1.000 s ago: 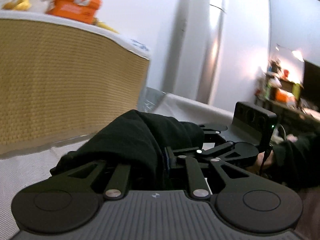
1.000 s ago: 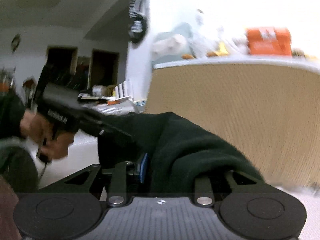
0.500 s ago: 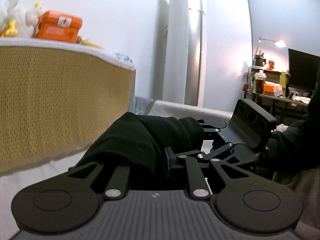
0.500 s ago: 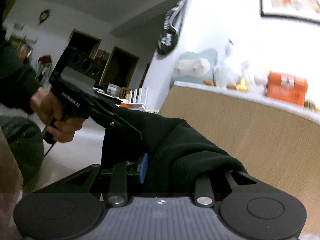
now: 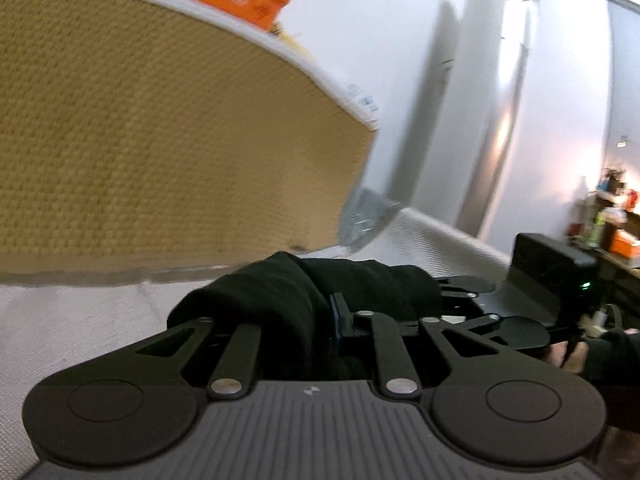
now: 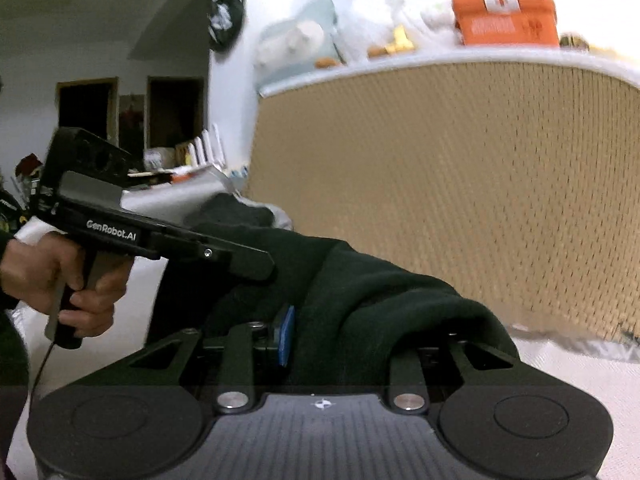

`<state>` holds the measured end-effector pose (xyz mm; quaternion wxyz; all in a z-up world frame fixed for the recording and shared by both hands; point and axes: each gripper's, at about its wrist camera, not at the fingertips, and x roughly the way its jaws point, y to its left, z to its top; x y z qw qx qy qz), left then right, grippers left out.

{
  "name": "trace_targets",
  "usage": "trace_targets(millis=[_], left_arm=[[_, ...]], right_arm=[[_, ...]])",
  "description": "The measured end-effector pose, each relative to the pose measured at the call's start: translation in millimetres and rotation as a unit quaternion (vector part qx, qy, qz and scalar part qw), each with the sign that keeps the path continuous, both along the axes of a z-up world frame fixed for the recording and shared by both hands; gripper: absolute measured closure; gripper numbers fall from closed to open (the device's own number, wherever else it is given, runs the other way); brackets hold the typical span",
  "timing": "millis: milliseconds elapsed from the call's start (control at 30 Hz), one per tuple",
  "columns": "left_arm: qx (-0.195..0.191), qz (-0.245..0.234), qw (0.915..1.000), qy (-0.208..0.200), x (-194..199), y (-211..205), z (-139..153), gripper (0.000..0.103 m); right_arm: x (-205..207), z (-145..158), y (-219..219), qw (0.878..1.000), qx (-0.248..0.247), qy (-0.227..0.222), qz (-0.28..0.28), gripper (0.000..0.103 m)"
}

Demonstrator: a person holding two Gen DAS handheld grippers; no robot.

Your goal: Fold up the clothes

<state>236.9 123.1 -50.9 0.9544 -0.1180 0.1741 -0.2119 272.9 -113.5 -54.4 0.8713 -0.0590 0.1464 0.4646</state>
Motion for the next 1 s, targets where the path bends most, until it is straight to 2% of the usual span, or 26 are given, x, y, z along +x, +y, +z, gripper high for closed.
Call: trace_targets(millis=[100,200,267,333,400,467,533,567,600,633,700,767,833,967,1000], left_arm=[[0.008,0.037,0.9985,0.039,28,4,-11,0.086],[0.019,0.061,0.9952,0.074,58,8,-26,0.083],[0.023,0.075,0.9922,0.097,77,12,-38,0.082],[0.039,0.080,0.9899,0.110,88,13,-48,0.080],[0.054,0.083,0.9871,0.126,93,13,-58,0.078],[0.027,0.083,0.9871,0.134,88,20,-57,0.077],[-0.003,0.077,0.9878,0.135,75,29,-52,0.073],[-0.010,0.074,0.9883,0.133,65,33,-49,0.073],[-0.010,0.073,0.9888,0.130,56,36,-45,0.067],[-0.003,0.076,0.9887,0.129,48,38,-41,0.054],[0.016,0.085,0.9890,0.120,31,38,-33,0.045],[0.024,0.079,0.9899,0.116,14,40,-31,0.044],[0.022,0.082,0.9880,0.129,6,37,-32,0.043],[0.016,0.062,0.9830,0.172,9,22,-41,0.043],[0.014,0.062,0.9822,0.177,9,19,-42,0.039]], right_arm=[[34,-12,10,0.999,-0.008,0.047,-0.004,0.071],[73,-29,17,0.993,-0.006,0.118,-0.018,0.071],[96,-42,17,0.985,0.005,0.168,-0.033,0.066],[115,-57,13,0.975,0.022,0.215,-0.044,0.056],[131,-69,5,0.959,0.051,0.275,-0.044,0.054],[136,-71,-5,0.950,0.074,0.303,-0.036,0.054],[132,-64,-18,0.944,0.083,0.319,-0.030,0.048],[127,-57,-28,0.944,0.083,0.317,-0.030,0.046],[121,-51,-40,0.948,0.079,0.305,-0.035,0.041],[116,-45,-51,0.952,0.075,0.293,-0.040,0.037],[99,-34,-70,0.960,0.061,0.263,-0.074,0.036],[80,-25,-88,0.964,0.058,0.236,-0.108,0.035],[61,-22,-96,0.962,0.066,0.232,-0.124,0.031],[29,-30,-82,0.960,0.075,0.240,-0.121,0.030],[25,-34,-76,0.960,0.071,0.243,-0.119,0.027]])
